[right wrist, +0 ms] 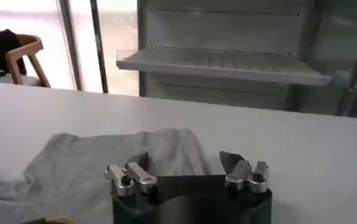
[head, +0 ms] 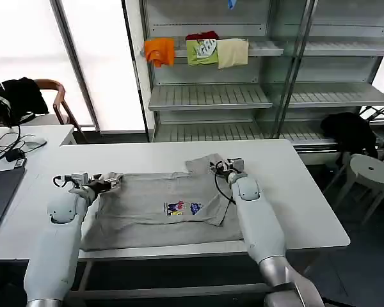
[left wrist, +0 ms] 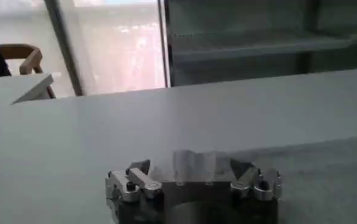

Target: Fold and organize the clothes.

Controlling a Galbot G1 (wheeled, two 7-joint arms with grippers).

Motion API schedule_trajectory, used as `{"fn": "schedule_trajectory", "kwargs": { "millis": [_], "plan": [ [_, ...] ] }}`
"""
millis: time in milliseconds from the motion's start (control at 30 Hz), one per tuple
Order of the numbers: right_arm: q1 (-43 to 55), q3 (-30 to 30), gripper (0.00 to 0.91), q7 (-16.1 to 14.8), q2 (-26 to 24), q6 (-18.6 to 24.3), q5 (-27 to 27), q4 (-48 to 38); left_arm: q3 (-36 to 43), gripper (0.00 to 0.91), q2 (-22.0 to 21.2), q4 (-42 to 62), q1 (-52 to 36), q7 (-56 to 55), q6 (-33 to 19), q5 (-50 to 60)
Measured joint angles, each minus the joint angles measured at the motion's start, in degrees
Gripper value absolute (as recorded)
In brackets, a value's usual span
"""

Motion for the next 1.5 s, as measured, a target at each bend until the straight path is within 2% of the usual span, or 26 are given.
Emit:
{"fn": "schedule_trajectory", "kwargs": {
  "millis": [67,133,167,433,767,1067,1500],
  "plan": [
    [-0.23,-0.07,0.0,-0.1,0.0,-0.15,-0.3,0.26,0.06,0.282,-0.07,0.52,-0.08,0.06,-0.18,0.22],
    [-0.52,-0.11,0.0,-0.21,0.0,-0.44,-0.47,0.65,0.1,0.071,-0.11,0.81,-0.09,0.16,-0.23,0.28],
    [-0.65,-0.11,0.0,-0.26,0.0,-0.6,-0.48,0.83,0.1,0.0,-0.1,0.91,-0.08,0.26,-0.24,0.27],
    [-1.93,-0.21,0.0,-0.5,-0.02,-1.56,-0.18,2.82,-0.09,0.0,-0.01,0.84,0.57,0.87,-0.29,-0.38],
    [-3.9,-1.05,0.0,0.83,-0.04,-1.89,0.62,7.25,-0.56,0.0,0.03,-1.41,2.22,0.73,-0.99,-2.28],
    [-6.7,-2.98,0.0,3.41,-0.03,-4.34,3.89,16.81,-1.49,0.0,0.81,-6.33,4.36,0.26,-1.51,-6.61],
    [-16.94,-4.21,0.0,3.64,-0.03,-9.28,6.73,34.82,-3.39,0.0,2.86,-14.84,9.58,0.75,-2.39,-12.94]
  ]
}}
